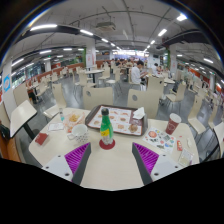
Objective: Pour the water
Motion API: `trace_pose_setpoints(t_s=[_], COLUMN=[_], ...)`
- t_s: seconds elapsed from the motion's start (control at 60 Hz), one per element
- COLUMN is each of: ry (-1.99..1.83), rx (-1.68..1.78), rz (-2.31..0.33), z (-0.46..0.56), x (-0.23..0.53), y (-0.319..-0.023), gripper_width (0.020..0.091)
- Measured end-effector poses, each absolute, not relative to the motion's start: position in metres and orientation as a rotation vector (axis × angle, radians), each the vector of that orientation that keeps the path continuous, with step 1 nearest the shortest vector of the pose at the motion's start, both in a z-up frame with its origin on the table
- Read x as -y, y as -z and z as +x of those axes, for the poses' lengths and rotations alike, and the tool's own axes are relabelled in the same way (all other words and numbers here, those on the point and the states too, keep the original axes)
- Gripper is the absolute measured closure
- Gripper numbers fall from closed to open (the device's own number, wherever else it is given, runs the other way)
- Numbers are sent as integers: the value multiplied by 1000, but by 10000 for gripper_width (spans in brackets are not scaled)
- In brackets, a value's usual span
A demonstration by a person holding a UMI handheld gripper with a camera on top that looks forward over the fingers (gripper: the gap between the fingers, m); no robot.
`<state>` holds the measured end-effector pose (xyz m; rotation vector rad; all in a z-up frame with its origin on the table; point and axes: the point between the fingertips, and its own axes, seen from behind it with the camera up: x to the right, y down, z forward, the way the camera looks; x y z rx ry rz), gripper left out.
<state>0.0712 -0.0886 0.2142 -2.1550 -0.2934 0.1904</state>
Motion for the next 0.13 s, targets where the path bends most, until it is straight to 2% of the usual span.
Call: trace_pose_setpoints(t_s=[0.133], ry=[-149], rx=[378], rz=[-2117], z=[92], x=[93], y=[-217], gripper_width=[261])
